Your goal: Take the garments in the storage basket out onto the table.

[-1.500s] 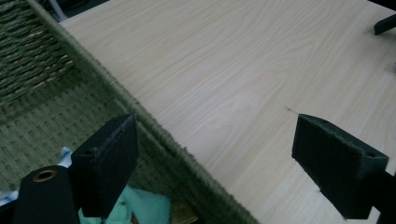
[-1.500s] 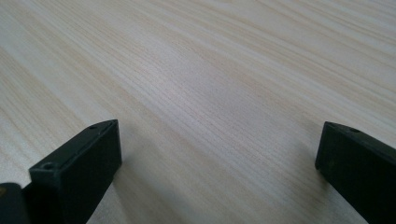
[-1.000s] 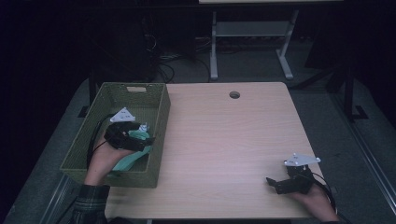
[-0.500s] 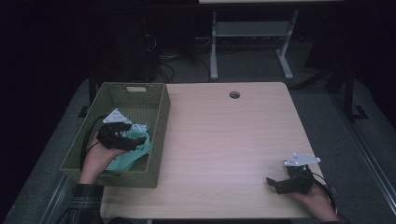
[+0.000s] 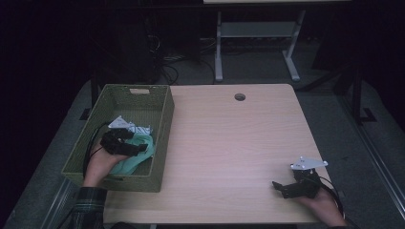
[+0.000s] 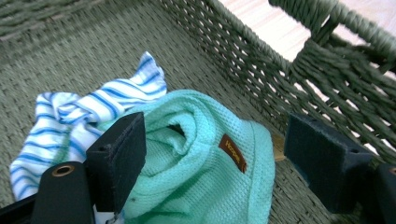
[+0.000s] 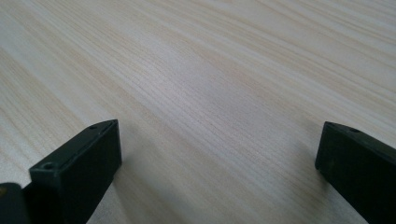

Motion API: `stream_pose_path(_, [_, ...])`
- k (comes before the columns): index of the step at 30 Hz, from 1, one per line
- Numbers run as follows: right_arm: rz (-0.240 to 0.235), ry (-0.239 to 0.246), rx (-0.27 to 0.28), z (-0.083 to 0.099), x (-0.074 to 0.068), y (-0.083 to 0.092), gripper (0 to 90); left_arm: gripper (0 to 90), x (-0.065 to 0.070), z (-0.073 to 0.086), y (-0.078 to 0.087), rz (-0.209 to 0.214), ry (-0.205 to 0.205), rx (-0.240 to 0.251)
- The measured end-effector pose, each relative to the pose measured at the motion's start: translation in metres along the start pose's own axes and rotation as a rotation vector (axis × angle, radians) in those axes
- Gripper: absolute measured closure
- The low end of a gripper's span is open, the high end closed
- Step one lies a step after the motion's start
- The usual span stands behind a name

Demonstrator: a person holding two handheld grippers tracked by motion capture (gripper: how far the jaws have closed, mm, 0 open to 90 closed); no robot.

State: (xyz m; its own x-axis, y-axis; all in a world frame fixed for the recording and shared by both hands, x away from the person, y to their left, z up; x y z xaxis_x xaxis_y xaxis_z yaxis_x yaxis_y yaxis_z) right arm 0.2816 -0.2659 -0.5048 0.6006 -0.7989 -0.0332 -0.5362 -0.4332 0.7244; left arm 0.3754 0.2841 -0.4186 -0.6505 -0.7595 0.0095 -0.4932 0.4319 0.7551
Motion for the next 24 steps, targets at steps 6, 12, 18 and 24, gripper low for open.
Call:
stream_pose_path(6, [0.000,0.000,0.000,0.000,0.000,0.000,0.0,21.6,0.004,0.002,-0.010,-0.010,-0.039,-0.076])
stream_pose_path(12, [0.000,0.000,0.000,0.000,0.000,0.000,0.0,22.7,0.006,0.004,-0.016,0.009,-0.044,-0.128])
stream_pose_path(18, [0.000,0.001,-0.001,0.000,0.000,0.000,0.0,26.2,0.009,0.007,-0.022,0.022,-0.052,-0.194])
stream_pose_path(24, [0.000,0.000,0.000,0.000,0.000,0.000,0.0,32.5,0.009,0.010,-0.028,0.020,-0.039,-0.252])
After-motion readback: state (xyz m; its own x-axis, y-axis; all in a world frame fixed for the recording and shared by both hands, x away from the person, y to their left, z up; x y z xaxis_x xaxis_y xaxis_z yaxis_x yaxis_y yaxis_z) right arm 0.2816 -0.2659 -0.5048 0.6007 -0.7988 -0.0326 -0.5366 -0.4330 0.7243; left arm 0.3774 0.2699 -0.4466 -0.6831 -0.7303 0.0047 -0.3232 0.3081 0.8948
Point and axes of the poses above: each handheld gripper's, and its own axes: y roughly backward along the jaws, z roughly out of its underside, x roughly to its right, the point moved 3 cm from there along -y, roughly forward along the jaws, and after that the axes turned 1 degree about -x, right-handed, at the moved point
